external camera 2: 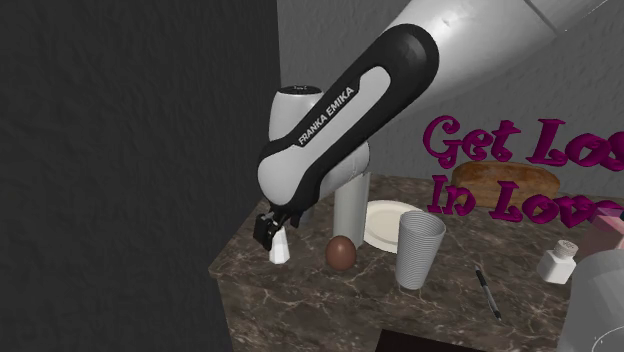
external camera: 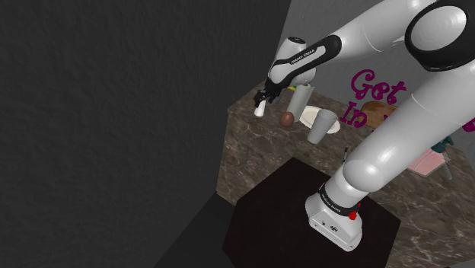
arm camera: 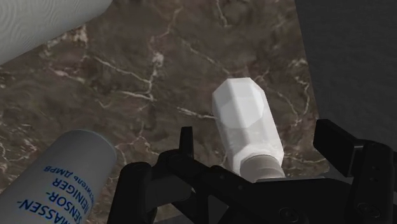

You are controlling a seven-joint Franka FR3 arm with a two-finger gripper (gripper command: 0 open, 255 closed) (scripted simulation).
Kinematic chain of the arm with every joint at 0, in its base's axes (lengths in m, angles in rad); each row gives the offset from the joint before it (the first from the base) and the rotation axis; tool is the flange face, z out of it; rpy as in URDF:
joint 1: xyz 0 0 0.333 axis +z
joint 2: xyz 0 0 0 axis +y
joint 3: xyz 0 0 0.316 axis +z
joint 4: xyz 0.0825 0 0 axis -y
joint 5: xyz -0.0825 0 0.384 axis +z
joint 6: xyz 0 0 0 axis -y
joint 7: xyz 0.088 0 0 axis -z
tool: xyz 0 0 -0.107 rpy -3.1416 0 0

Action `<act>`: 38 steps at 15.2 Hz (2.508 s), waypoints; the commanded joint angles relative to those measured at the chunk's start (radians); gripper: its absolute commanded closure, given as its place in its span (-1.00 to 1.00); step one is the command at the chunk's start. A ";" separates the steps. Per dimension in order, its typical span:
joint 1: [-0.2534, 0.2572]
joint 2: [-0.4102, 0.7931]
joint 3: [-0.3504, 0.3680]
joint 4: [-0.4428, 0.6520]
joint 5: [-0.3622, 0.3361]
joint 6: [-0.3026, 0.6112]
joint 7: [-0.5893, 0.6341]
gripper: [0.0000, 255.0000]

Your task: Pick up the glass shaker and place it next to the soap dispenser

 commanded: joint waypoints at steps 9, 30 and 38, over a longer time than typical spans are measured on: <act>0.000 0.005 0.000 0.000 0.002 0.005 -0.001 1.00; -0.005 -0.123 0.011 0.079 -0.031 -0.200 0.023 1.00; -0.006 -0.174 0.018 0.143 -0.038 -0.314 0.029 1.00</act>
